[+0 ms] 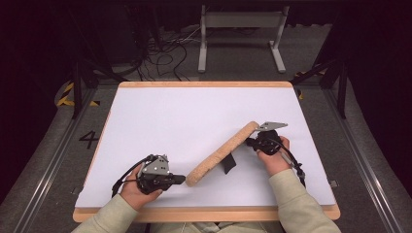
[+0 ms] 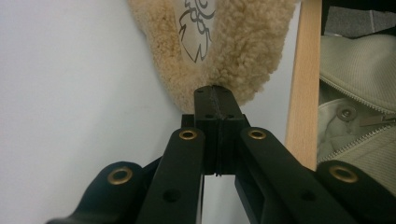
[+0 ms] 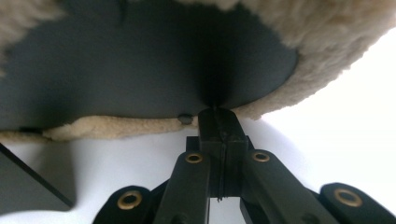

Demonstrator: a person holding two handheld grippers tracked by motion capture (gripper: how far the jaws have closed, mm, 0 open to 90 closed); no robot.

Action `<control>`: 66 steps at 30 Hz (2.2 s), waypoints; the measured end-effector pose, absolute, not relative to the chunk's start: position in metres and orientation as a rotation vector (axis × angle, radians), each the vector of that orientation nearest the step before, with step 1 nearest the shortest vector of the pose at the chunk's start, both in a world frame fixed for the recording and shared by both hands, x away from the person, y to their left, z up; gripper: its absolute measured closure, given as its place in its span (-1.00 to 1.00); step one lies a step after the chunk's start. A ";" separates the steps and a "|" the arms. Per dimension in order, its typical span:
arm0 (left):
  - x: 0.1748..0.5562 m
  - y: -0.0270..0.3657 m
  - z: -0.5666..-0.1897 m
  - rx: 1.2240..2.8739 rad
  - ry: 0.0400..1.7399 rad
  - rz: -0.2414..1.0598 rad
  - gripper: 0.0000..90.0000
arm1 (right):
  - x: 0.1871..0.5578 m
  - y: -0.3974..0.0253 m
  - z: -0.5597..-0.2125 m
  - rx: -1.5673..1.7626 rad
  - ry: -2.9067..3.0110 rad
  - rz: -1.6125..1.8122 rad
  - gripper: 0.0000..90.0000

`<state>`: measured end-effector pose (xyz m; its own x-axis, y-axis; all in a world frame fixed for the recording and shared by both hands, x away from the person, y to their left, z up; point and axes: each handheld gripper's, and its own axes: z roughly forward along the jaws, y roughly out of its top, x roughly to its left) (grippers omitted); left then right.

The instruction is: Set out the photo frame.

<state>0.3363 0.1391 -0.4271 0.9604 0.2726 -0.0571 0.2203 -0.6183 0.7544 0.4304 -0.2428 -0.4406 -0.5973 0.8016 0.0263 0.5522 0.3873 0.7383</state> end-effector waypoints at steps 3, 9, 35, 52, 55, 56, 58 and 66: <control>0.336 0.139 -0.427 2.259 0.340 0.080 1.00 | 0.436 -0.236 -0.440 1.173 2.313 1.055 1.00; 0.335 0.139 -0.427 2.258 0.339 0.080 1.00 | 0.446 -0.227 -0.439 1.171 2.316 1.049 1.00; 0.329 0.111 -0.433 2.316 0.272 0.035 1.00 | 0.380 -0.270 -0.397 1.106 2.229 1.144 1.00; 0.326 0.074 -0.437 2.326 0.127 -0.066 1.00 | 0.363 -0.275 -0.381 1.079 2.198 1.186 1.00; 0.326 0.066 -0.437 2.324 0.112 -0.080 1.00 | 0.362 -0.277 -0.379 1.076 2.196 1.192 1.00; 0.326 0.063 -0.438 2.322 0.099 -0.085 1.00 | 0.362 -0.277 -0.379 1.078 2.194 1.193 1.00; 0.326 0.057 -0.438 2.320 0.092 -0.092 1.00 | 0.361 -0.278 -0.377 1.090 2.196 1.214 1.00; 0.326 0.036 -0.440 2.310 0.067 -0.111 1.00 | 0.359 -0.265 -0.363 1.151 2.278 1.264 0.72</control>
<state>0.3261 0.0363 -0.4402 0.9948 0.0132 -0.1014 0.0837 -0.6747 0.7333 0.3594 -0.2649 -0.3628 -0.6373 0.7612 0.1197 0.5045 0.2948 0.8115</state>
